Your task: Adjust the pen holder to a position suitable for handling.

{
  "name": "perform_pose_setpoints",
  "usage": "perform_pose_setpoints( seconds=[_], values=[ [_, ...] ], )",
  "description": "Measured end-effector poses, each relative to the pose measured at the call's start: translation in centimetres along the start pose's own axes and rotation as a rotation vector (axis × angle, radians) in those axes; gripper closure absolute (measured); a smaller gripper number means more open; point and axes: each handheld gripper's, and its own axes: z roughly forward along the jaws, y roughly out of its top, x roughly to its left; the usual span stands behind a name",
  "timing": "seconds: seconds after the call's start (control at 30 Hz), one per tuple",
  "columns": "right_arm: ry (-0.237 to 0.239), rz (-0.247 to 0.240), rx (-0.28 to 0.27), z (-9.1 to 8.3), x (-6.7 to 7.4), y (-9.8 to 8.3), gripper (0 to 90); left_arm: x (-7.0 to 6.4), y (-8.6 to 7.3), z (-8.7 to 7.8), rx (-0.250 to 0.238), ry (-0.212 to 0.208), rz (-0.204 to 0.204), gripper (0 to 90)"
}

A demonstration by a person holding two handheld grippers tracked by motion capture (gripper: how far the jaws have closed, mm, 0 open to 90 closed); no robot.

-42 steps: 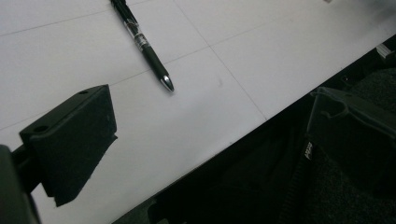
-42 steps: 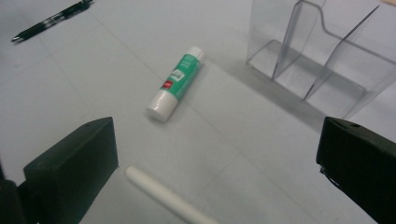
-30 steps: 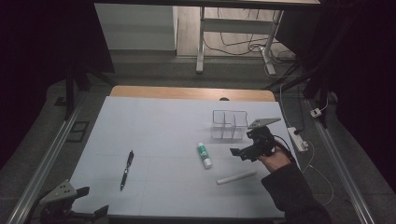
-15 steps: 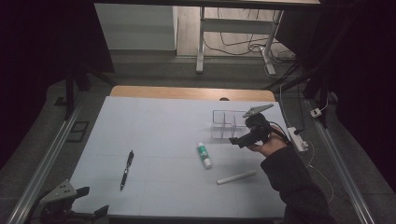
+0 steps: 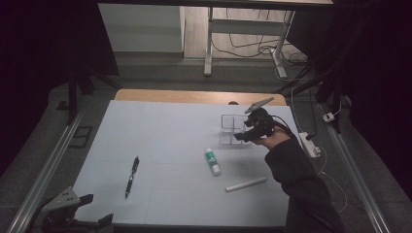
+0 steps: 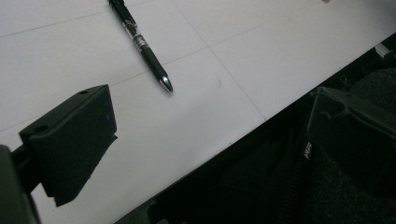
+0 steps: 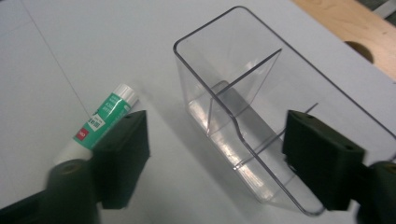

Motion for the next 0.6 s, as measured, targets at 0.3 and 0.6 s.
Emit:
perform_pose_setpoints(
  seconds=[0.3,0.6],
  values=[
    [0.022,-0.032,0.056,1.5,-0.9,0.6,50.5,0.0,0.0,0.0,0.000,-0.003,0.000,1.7],
    [0.041,-0.086,0.119,2.2,-1.4,0.9,66.5,0.0,0.0,0.0,0.001,-0.003,0.001,1.8]
  ],
)
